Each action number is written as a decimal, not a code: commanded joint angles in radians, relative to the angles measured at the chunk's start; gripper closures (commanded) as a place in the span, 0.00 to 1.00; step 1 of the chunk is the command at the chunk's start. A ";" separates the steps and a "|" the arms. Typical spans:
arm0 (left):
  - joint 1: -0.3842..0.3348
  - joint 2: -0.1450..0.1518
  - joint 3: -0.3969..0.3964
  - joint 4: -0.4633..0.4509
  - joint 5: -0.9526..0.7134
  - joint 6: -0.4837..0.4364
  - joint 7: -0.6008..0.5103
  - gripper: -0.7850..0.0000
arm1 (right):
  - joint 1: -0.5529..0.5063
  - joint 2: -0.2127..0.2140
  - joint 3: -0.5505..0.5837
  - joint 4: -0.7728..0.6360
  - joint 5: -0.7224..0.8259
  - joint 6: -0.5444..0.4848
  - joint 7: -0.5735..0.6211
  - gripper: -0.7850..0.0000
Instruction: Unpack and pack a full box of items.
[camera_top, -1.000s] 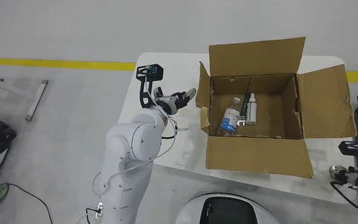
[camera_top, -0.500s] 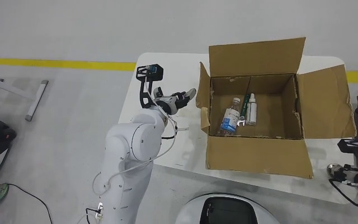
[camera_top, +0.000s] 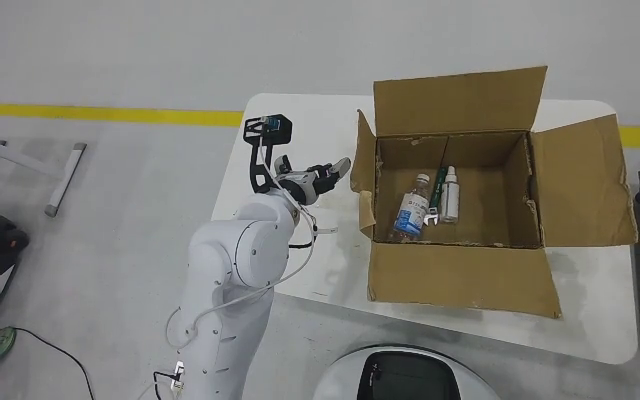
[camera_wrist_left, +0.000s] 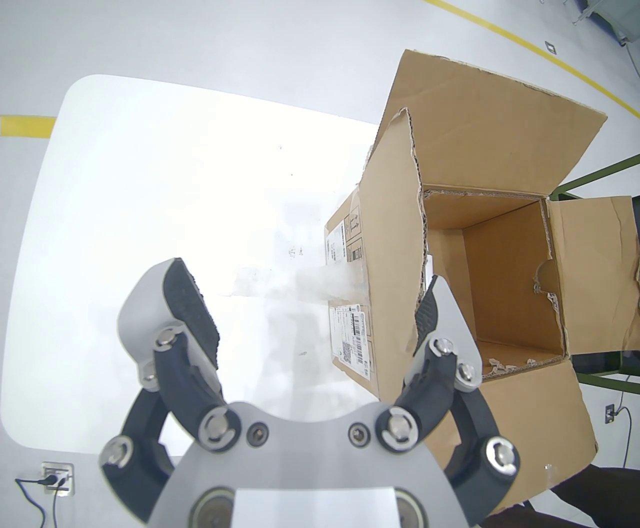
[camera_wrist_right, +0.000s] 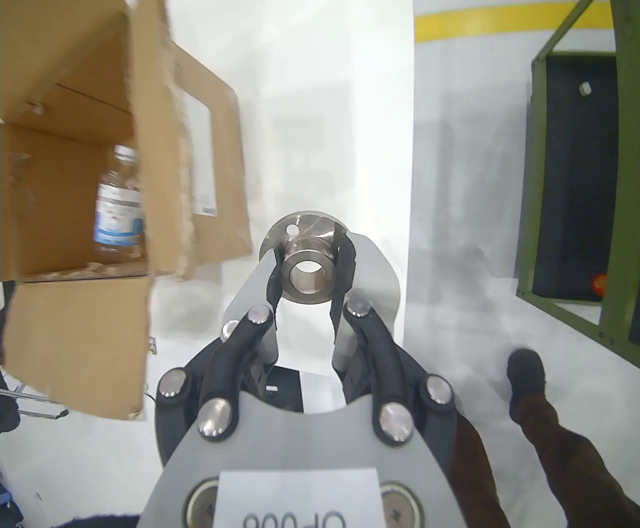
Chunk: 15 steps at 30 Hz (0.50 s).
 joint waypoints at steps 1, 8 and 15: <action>0.000 0.000 0.000 0.000 0.000 0.000 0.000 0.00 | 0.007 0.002 0.055 -0.007 0.068 -0.004 0.003 1.00; 0.000 0.000 0.000 0.000 0.000 0.000 0.000 0.00 | 0.035 0.022 0.122 -0.007 0.218 -0.064 0.005 1.00; 0.000 0.000 0.000 0.000 0.000 0.000 0.000 0.00 | 0.073 0.055 0.091 -0.007 0.320 -0.099 0.009 1.00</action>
